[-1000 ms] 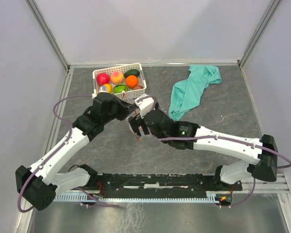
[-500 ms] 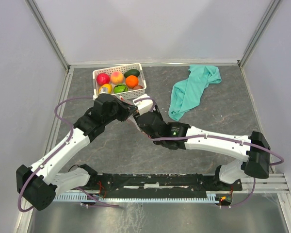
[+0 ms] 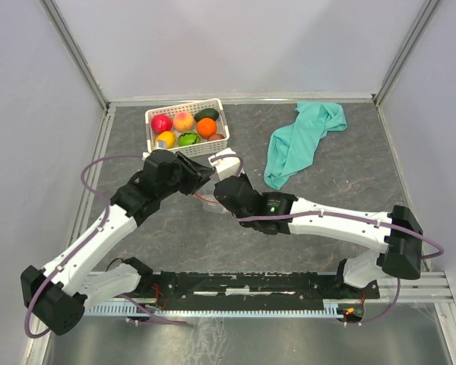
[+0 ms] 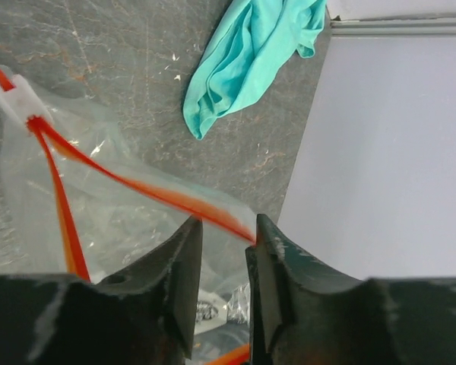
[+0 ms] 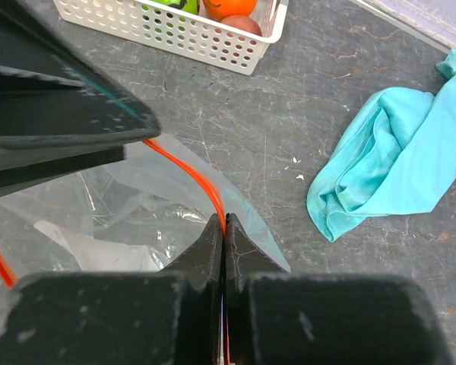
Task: Place the food in the zip-top bag and seal the zipper
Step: Open the zipper of the food storage bag.
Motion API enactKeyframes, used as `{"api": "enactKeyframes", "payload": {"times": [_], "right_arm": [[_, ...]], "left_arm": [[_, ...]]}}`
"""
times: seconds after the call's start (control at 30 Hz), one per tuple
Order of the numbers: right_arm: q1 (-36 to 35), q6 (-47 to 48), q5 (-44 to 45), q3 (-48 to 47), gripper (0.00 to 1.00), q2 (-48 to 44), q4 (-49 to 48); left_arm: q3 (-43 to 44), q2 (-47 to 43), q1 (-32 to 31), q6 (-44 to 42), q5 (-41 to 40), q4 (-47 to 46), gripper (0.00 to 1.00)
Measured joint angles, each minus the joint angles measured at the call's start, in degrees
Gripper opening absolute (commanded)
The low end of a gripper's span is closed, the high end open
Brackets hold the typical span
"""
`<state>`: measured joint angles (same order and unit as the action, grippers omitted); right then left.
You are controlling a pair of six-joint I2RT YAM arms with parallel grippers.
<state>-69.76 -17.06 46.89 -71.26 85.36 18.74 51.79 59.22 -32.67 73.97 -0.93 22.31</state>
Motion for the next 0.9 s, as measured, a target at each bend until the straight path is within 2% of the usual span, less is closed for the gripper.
{"api": "enactKeyframes", "payload": {"times": [0.27,0.53,0.77,0.9], "right_arm": [[0.0,-0.6,0.0,1.4,0.02,0.2,-0.3],[0.0,-0.1,0.0,3.1,0.02,0.2,-2.6],[-0.3,1.4,-0.2,4.1,0.02,0.2,-5.0],[-0.6,2.5,-1.1,4.8,0.02,0.2,-6.5]], "left_arm": [[1.5,-8.8,0.0,-2.3,0.0,9.4,0.62],[0.0,-13.0,0.0,-2.9,0.0,15.0,0.63],[-2.8,-8.0,0.0,-3.1,1.5,15.3,0.62],[-4.3,-6.7,0.0,-3.1,2.6,14.4,0.57]]}}
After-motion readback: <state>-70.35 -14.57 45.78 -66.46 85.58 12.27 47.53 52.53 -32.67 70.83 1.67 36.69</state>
